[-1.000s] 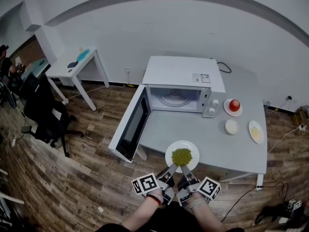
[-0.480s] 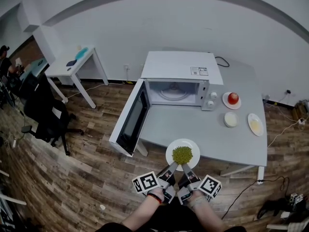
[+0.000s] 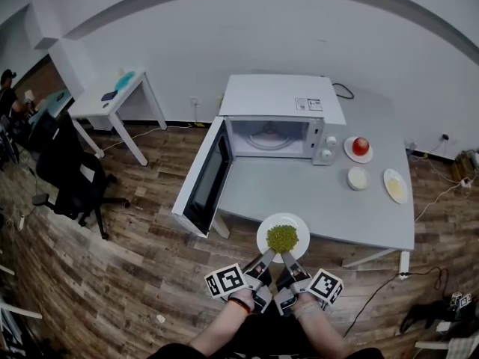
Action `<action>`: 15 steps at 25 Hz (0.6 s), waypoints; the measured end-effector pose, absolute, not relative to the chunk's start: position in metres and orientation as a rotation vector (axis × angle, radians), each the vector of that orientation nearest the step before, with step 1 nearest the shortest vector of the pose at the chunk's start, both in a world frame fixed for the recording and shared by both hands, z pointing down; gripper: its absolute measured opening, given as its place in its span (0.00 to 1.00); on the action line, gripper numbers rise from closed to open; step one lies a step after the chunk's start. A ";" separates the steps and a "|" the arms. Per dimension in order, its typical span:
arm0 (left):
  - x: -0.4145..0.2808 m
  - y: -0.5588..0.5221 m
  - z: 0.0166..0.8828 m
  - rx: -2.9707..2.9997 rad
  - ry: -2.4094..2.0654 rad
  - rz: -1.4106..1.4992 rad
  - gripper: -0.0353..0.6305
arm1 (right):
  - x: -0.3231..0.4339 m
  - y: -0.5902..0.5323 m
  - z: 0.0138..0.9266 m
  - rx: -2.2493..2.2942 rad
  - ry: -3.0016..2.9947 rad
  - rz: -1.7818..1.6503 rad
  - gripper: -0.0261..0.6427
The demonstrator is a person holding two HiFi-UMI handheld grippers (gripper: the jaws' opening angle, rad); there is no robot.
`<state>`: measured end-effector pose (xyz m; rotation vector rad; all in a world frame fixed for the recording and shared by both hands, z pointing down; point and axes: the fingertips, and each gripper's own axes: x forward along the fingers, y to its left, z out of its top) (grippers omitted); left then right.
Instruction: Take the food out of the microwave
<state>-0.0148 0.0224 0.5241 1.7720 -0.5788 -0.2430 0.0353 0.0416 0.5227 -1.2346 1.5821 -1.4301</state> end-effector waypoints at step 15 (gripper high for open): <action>-0.023 0.035 0.524 1.748 -0.559 -0.260 0.14 | 0.026 0.053 0.521 -1.235 1.578 -1.402 0.14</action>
